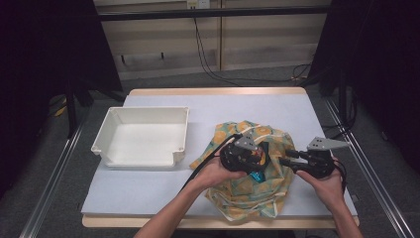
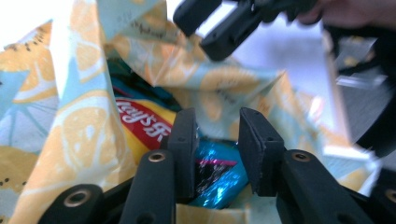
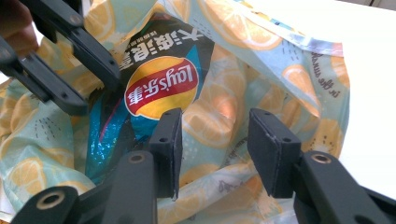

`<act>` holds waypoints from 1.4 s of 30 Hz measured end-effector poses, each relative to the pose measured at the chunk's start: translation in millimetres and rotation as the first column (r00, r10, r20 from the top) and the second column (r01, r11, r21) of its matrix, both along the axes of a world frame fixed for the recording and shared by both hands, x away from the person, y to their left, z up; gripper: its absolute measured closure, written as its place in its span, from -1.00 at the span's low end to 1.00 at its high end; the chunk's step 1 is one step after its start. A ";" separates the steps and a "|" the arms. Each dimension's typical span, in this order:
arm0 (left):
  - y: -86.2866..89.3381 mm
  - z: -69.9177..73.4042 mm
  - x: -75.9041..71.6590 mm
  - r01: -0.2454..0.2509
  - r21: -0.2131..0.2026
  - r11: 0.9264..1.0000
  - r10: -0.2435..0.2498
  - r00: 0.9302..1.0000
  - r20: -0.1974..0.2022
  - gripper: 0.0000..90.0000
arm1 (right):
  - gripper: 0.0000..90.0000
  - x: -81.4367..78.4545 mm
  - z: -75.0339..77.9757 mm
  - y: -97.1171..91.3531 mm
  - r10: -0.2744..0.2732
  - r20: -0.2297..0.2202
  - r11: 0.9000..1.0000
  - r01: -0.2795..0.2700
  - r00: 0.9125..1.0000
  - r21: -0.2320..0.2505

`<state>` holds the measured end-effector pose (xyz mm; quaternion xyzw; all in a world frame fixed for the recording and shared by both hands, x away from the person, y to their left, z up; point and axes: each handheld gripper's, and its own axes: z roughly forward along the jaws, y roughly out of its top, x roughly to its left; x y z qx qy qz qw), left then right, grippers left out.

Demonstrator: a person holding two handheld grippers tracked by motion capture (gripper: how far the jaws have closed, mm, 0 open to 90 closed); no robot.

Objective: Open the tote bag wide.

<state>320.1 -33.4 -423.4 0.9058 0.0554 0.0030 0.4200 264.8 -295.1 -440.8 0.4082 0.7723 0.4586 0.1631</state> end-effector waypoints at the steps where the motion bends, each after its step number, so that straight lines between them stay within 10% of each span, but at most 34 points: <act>1: -0.6 -2.2 -1.1 0.009 0.013 1.000 -0.009 1.000 0.006 0.47 | 0.24 0.3 -0.4 0.6 0.000 0.000 1.000 0.000 1.000 0.002; 9: -3.6 -12.2 -12.2 0.052 0.115 0.992 -0.061 0.995 0.076 0.24 | 0.24 0.6 -0.2 1.3 0.007 0.000 1.000 -0.007 1.000 0.009; 19: -7.4 -25.1 -22.2 0.099 0.137 0.986 -0.119 0.982 0.146 -0.21 | 0.24 1.4 -0.2 2.1 0.019 0.000 1.000 -0.019 1.000 0.010; 37: -13.3 -39.5 -27.9 0.106 0.197 0.975 -0.152 0.959 0.240 -0.22 | 0.21 1.6 -0.8 4.3 0.029 -0.005 0.999 -0.029 1.000 0.014; 42: -10.1 -40.6 -23.7 0.061 0.157 0.986 -0.097 0.967 0.237 0.09 | 0.21 1.8 -0.8 4.5 0.028 -0.010 1.000 -0.028 1.000 0.014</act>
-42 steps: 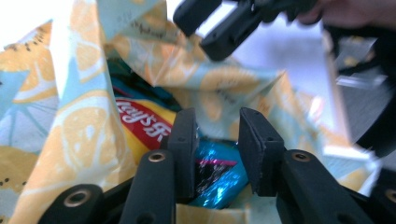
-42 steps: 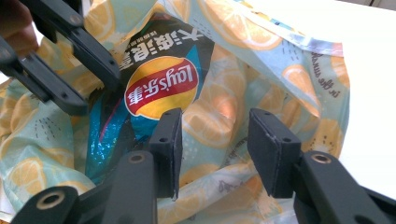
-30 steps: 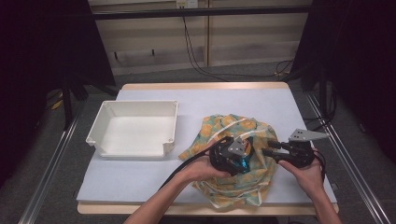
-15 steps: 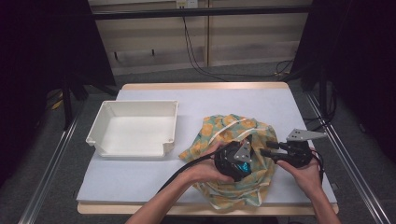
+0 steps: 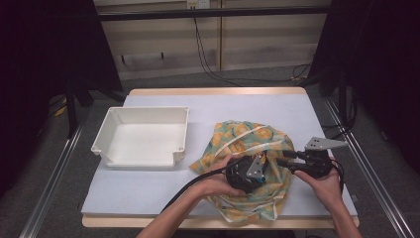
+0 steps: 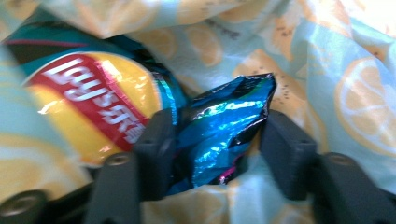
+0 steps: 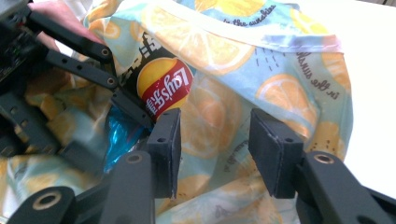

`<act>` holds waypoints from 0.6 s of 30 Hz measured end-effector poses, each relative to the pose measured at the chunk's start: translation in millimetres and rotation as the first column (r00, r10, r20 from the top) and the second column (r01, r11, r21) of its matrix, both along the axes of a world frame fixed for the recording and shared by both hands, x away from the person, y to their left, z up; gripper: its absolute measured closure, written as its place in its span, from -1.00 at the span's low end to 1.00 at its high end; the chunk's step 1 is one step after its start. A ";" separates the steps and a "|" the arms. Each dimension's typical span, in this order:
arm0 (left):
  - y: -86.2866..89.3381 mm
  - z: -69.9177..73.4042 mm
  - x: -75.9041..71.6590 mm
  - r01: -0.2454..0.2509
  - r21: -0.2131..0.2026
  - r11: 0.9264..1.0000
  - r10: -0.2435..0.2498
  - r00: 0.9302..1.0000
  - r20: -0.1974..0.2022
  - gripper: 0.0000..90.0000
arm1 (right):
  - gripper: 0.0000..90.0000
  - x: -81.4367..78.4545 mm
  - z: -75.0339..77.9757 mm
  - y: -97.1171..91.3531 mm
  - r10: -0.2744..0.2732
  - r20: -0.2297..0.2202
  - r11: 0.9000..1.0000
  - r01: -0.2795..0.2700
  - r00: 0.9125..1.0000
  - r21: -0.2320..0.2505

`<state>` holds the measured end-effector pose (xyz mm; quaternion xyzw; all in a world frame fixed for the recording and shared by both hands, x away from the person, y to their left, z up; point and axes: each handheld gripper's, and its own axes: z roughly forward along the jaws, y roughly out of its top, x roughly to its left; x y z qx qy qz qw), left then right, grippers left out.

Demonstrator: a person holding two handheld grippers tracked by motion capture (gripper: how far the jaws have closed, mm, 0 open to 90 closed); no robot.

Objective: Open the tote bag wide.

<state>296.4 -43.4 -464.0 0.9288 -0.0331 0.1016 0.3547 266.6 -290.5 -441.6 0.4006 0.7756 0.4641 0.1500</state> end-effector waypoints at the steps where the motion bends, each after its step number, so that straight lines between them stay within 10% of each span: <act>1: 1.5 0.0 1.9 0.001 -0.001 1.000 -0.001 1.000 -0.007 0.16 | 0.21 0.2 -0.4 0.3 0.001 0.002 1.000 -0.001 1.000 -0.002; 18: 9.2 8.4 13.2 -0.075 -0.060 0.995 0.067 0.990 -0.125 0.89 | 0.17 1.2 -4.5 5.6 0.022 -0.013 1.000 -0.022 1.000 -0.011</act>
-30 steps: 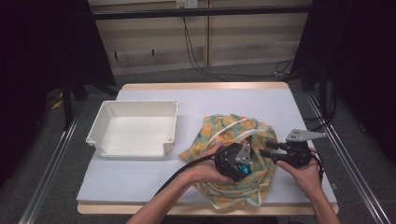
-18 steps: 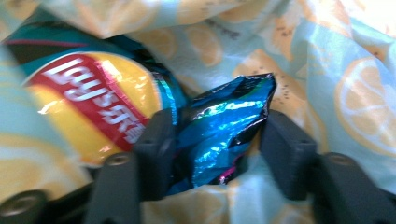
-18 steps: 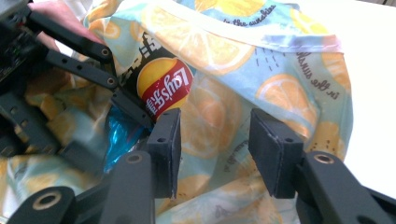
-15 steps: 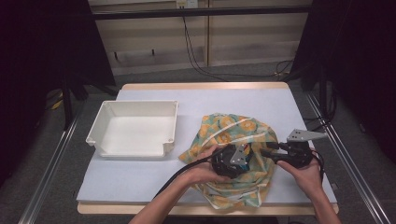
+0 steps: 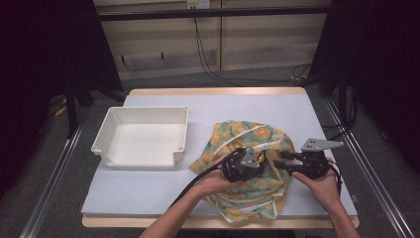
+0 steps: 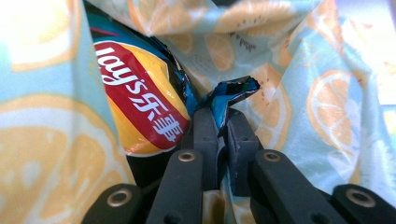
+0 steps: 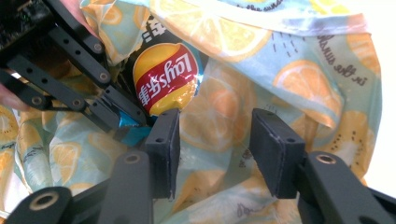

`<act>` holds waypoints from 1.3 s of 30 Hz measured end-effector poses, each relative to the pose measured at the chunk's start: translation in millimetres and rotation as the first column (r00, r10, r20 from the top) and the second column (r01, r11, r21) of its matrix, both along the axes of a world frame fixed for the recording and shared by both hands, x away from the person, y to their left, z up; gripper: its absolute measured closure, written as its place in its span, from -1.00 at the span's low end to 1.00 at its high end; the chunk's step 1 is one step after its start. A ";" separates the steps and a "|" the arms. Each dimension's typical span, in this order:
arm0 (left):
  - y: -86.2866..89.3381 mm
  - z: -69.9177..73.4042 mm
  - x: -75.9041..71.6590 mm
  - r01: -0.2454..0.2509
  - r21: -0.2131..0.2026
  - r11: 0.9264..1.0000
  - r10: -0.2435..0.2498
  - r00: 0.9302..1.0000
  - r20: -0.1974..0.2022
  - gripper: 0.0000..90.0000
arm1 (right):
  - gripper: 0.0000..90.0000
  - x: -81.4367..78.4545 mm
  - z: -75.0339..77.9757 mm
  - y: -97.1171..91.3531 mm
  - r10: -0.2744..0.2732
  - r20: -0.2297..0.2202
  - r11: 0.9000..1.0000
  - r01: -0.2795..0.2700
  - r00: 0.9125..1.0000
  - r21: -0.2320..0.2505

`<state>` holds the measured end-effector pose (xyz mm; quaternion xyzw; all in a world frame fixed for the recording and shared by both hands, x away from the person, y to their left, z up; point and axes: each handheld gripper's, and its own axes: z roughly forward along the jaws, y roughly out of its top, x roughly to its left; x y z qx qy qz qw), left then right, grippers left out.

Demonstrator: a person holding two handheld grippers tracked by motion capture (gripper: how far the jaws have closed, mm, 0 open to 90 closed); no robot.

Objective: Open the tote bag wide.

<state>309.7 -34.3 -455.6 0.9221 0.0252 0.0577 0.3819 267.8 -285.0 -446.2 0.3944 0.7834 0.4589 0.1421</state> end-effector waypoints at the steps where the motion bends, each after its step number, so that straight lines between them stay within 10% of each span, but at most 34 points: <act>1: 1.3 1.3 0.6 -0.008 -0.012 1.000 0.008 1.000 -0.013 0.89 | 0.15 0.0 0.1 0.1 0.003 0.001 1.000 -0.003 1.000 -0.002; 12: 20.5 21.4 5.9 -0.017 -0.111 0.994 0.007 0.996 -0.087 0.90 | 0.01 1.5 5.1 6.8 0.016 0.010 1.000 -0.016 1.000 0.007; 20: 33.7 31.9 8.8 -0.046 -0.239 0.970 0.014 0.991 -0.134 0.90 | 0.03 4.6 3.5 15.5 0.032 0.001 1.000 -0.032 1.000 -0.001; 27: 44.1 40.5 12.2 -0.056 -0.272 0.961 0.014 0.988 -0.154 0.90 | 0.35 4.0 5.4 18.1 0.041 0.004 0.999 -0.041 0.999 0.011; 33: 50.1 43.6 17.0 -0.081 -0.307 0.948 0.021 0.981 -0.194 0.90 | 1.00 3.7 6.3 22.6 0.080 0.014 0.997 -0.080 0.997 0.022; 39: 54.6 49.7 18.7 -0.101 -0.336 0.937 0.033 0.979 -0.202 0.90 | 1.00 2.7 7.1 20.1 0.069 0.013 0.998 -0.069 0.998 -0.001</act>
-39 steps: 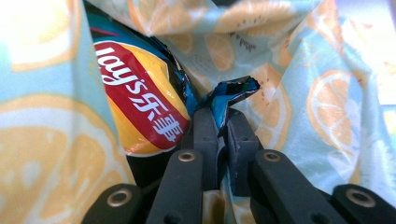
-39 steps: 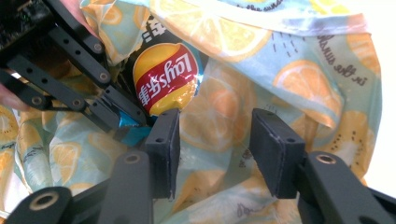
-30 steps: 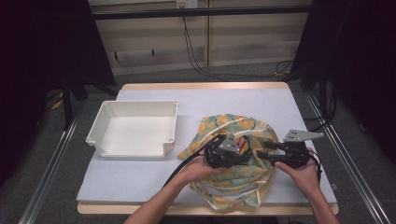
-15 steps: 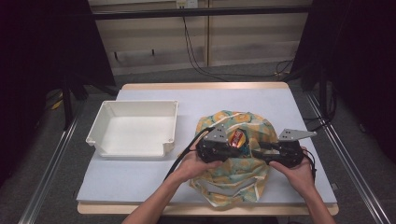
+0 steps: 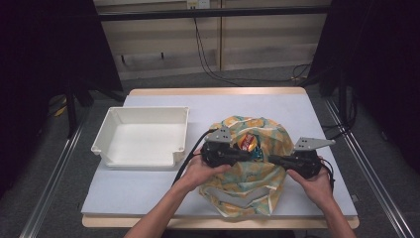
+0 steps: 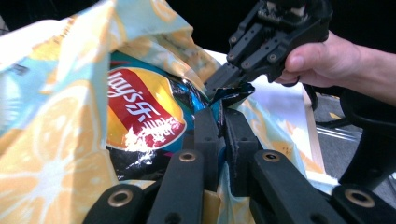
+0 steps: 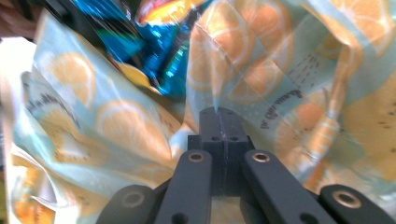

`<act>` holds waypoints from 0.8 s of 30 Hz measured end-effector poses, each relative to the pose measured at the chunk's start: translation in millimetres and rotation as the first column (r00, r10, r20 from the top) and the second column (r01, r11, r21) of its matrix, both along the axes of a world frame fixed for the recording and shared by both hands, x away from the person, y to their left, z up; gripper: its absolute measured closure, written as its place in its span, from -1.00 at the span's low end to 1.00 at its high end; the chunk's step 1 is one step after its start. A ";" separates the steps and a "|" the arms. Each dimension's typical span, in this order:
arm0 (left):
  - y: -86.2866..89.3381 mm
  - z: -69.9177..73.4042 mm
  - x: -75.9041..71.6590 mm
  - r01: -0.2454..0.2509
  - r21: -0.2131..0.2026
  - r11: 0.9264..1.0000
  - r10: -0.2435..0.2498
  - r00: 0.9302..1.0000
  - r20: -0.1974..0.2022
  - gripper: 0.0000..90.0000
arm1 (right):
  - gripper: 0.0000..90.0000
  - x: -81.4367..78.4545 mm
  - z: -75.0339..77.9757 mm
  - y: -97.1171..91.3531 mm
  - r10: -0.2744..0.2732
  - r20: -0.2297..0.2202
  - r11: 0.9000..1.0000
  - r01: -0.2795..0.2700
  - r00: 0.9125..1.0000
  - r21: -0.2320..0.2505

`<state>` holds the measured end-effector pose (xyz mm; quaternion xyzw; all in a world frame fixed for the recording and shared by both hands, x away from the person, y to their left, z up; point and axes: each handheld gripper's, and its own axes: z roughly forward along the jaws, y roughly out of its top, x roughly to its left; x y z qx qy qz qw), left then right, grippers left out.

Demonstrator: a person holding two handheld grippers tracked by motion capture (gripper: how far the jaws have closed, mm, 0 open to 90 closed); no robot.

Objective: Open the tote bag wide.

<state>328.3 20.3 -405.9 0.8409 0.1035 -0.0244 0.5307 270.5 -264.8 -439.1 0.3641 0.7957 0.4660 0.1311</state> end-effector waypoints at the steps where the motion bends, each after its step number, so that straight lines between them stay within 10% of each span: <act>1: 0.8 2.6 0.4 -0.001 -0.008 1.000 0.001 1.000 0.002 0.90 | 1.00 0.4 -0.6 -0.9 0.000 -0.004 1.000 0.000 1.000 0.003; 13: 1.0 9.3 -10.1 0.034 0.012 0.999 -0.034 0.999 0.032 0.91 | 1.00 6.3 -1.7 -15.0 -0.092 0.007 0.995 0.093 0.996 -0.028; 19: 12.6 12.3 -10.4 0.023 -0.045 0.999 -0.023 1.000 0.005 0.91 | 1.00 7.1 -3.1 -19.1 -0.134 0.002 0.989 0.134 0.991 -0.056; 24: 15.1 10.6 -12.9 0.026 -0.033 0.999 -0.026 1.000 0.015 0.91 | 1.00 7.0 -4.8 -20.0 -0.096 -0.005 0.995 0.096 0.995 -0.030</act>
